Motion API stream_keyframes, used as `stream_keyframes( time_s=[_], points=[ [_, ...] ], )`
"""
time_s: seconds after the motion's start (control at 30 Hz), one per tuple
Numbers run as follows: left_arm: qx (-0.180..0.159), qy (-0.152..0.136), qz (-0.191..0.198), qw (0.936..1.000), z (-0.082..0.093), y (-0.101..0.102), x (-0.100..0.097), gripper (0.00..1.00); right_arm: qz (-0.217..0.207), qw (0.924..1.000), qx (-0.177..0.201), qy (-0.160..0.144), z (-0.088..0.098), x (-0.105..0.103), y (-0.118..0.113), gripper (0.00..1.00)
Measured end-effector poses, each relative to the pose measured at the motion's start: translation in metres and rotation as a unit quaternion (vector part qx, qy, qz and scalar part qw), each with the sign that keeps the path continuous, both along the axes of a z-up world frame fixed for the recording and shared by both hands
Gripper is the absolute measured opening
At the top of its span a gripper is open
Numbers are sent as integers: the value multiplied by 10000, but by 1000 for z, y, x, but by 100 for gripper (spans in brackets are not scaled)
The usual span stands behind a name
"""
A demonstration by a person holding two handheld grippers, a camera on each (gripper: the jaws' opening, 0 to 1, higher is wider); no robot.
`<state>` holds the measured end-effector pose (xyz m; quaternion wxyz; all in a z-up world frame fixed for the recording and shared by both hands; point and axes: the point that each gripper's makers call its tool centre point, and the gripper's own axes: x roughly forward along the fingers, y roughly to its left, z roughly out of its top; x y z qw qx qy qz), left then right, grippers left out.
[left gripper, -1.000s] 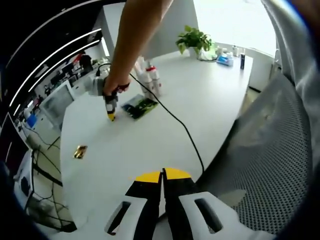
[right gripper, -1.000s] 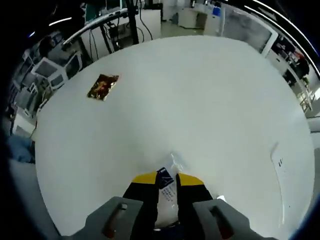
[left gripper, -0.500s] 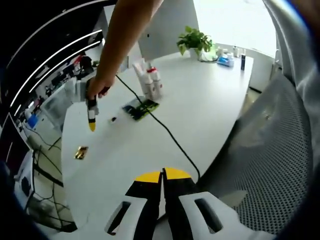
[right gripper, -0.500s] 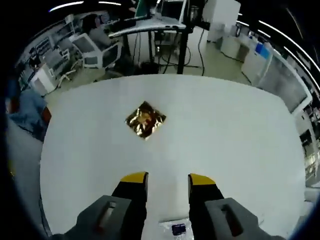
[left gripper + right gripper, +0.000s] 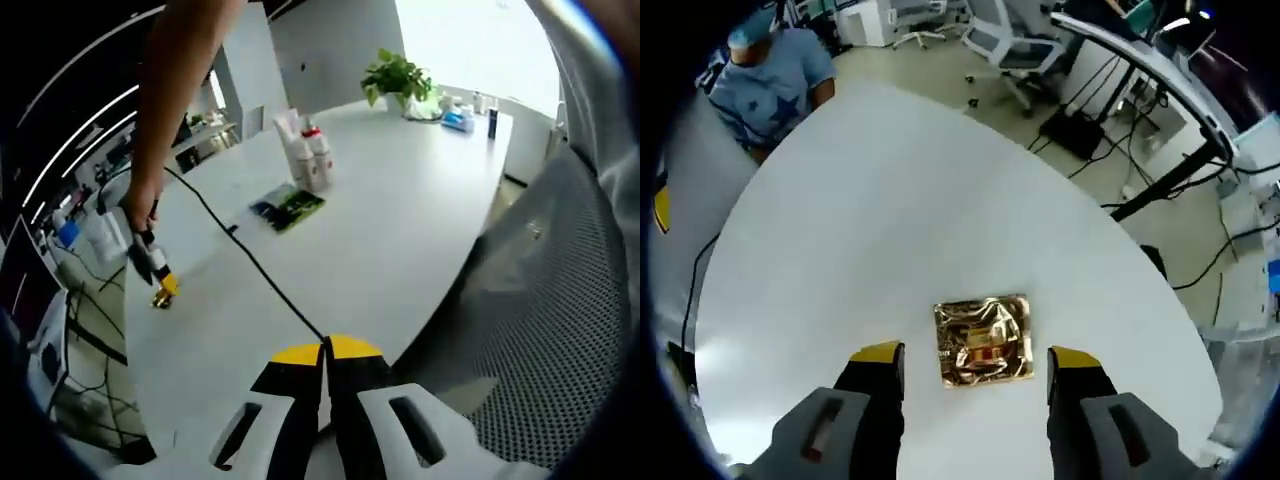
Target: Arrange the skincare products in the storage area until every visible bottle or jar stands upright without overlapping.
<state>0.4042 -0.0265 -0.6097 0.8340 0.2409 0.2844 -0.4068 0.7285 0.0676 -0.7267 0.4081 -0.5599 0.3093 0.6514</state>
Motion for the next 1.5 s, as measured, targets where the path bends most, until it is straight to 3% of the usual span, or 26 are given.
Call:
stream_keyframes(
  time_s=[0.1, 0.13, 0.23, 0.27, 0.3, 0.4, 0.67, 0.9, 1.5],
  points=[
    [24, 26, 34, 10000, -1, 2, 1, 0, 340, 9989, -286, -126, -5, 3, -4, 49],
    [31, 30, 22, 10000, -2, 2, 0, 0, 282, 9992, -291, 37, -5, -1, -2, 48],
    [19, 32, 33, 10000, -1, 1, 0, 0, 416, 9985, -344, 12, -5, -1, -2, 48],
    [24, 34, 36, 10000, -2, 1, 1, 0, 543, 9970, -504, 234, -6, -9, -6, 45],
    [22, 36, 31, 10000, -2, 1, 0, 0, 519, 9976, -449, 32, -5, -3, -4, 44],
    [24, 33, 31, 10000, -2, 1, 1, 0, 657, 9965, -510, 58, -5, -2, -3, 40],
    [17, 16, 16, 10000, -1, 2, 1, 0, 597, 9967, -556, 9, -5, -1, -2, 35],
    [28, 16, -26, 10000, -2, 1, -1, 0, 419, 9984, -372, -75, -3, -2, -5, 31],
    [128, 55, -143, 9998, -6, -2, -6, 0, 190, 9990, -398, 60, -2, -19, -17, 24]
  ],
)
